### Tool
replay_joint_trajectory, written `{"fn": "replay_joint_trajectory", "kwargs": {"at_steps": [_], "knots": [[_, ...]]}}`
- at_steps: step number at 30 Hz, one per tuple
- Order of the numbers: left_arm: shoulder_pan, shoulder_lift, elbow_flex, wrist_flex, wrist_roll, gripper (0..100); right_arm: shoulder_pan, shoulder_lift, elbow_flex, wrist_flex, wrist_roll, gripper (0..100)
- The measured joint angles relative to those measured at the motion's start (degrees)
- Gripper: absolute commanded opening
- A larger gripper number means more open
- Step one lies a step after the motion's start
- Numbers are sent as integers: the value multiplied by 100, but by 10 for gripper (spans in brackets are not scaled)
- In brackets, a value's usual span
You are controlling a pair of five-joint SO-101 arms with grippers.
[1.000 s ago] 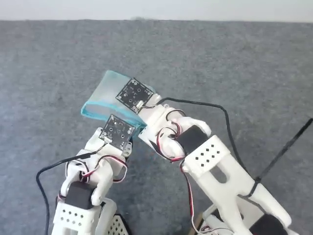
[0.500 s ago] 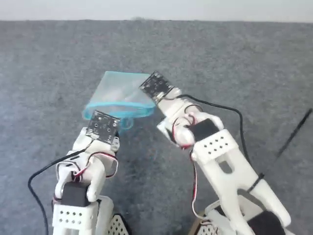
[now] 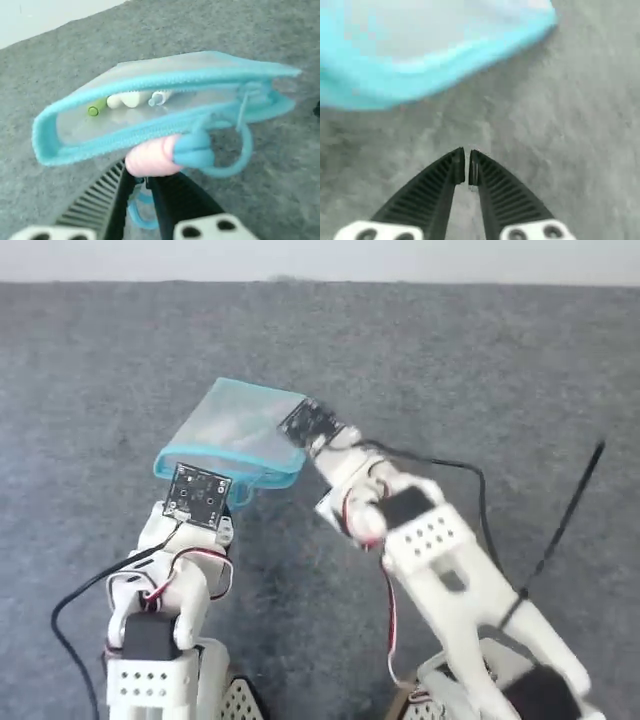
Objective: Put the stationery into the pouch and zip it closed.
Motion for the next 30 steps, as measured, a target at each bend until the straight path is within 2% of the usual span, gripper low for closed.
{"fn": "replay_joint_trajectory", "kwargs": {"at_steps": [4,9,13,18,30], "knots": [[0,0,0,0,0,10,-492,-1213,782,-316,9,221],[0,0,0,0,0,10,-879,-2541,1433,-290,404,227],[0,0,0,0,0,10,-1398,-3033,1468,-211,818,228],[0,0,0,0,0,10,-1503,-2725,1292,-211,1222,228],[0,0,0,0,0,10,-1327,-440,-273,-369,1310,224]]}}
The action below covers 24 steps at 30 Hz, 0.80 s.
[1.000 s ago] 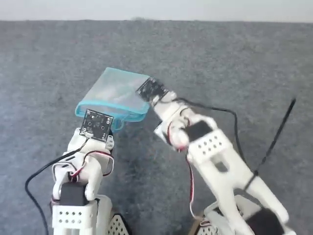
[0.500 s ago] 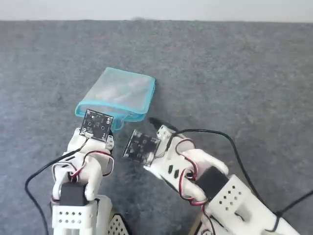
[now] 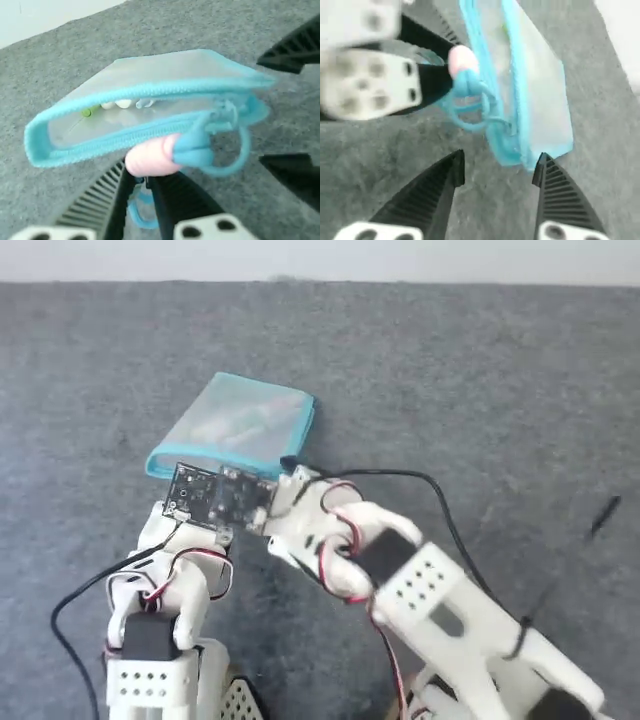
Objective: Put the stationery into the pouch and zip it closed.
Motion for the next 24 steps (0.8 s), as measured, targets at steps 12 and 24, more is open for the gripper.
{"fn": "replay_joint_trajectory", "kwargs": {"at_steps": [12,24], "knots": [[0,0,0,0,0,10,220,211,-97,-308,26,224],[-9,0,0,0,53,10,202,1275,-809,-598,-404,105]]}}
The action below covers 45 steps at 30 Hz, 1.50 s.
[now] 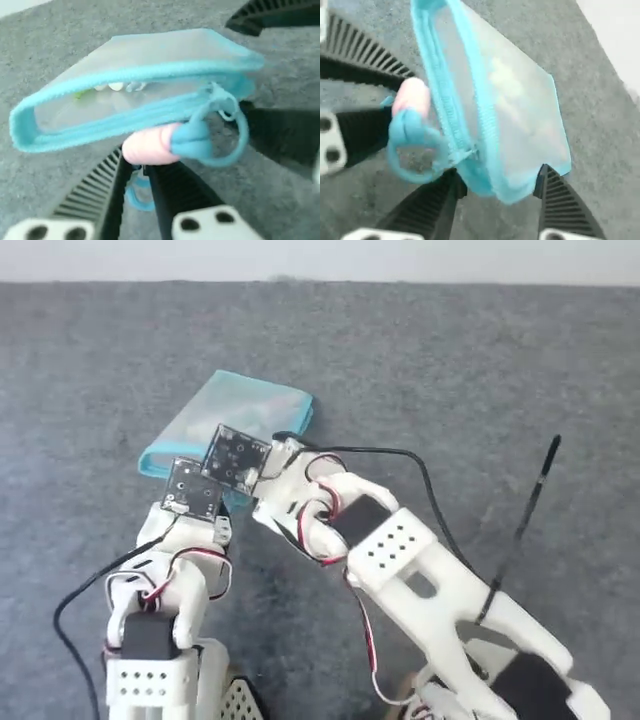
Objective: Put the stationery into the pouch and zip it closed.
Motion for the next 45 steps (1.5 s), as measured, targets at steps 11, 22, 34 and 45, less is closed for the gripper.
{"fn": "replay_joint_trajectory", "kwargs": {"at_steps": [11,22,34,45], "knots": [[0,9,0,0,-18,10,0,167,-44,-176,-1090,110],[9,0,-9,0,-26,10,0,185,-44,-176,-1486,110],[413,-35,-220,457,-35,10,0,185,53,-176,-1486,9],[-53,-62,-229,448,-9,11,387,176,457,-185,-1512,7]]}}
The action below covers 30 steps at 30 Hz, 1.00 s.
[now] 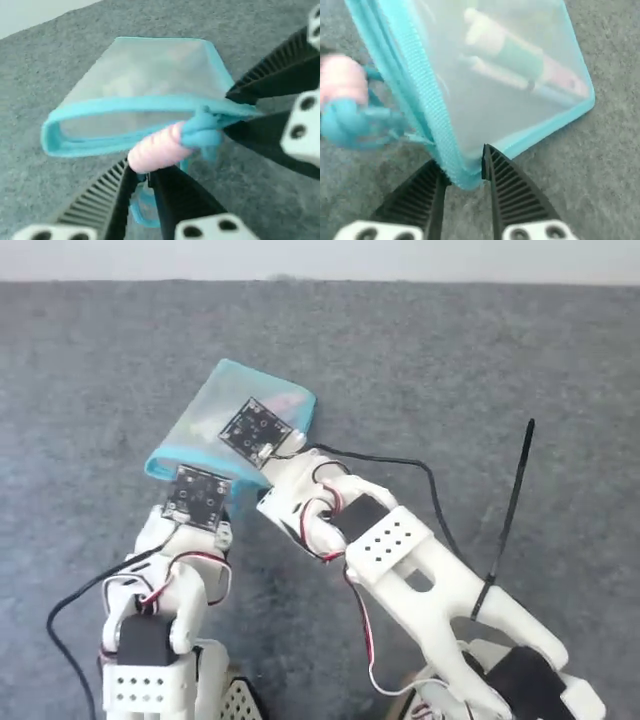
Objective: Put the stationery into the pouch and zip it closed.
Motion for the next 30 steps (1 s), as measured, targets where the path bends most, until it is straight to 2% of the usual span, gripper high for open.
{"fn": "replay_joint_trajectory", "kwargs": {"at_steps": [6,12,16,25,30], "knots": [[-633,0,9,-316,273,11,316,-132,79,343,0,7],[-747,9,237,-730,290,11,519,-1266,879,492,0,6],[-800,9,237,-747,290,11,677,-2224,1477,862,79,6],[-853,0,237,-747,290,11,1169,-3921,1829,1635,255,12],[-853,0,237,-747,290,11,299,-4308,1873,1802,316,176]]}}
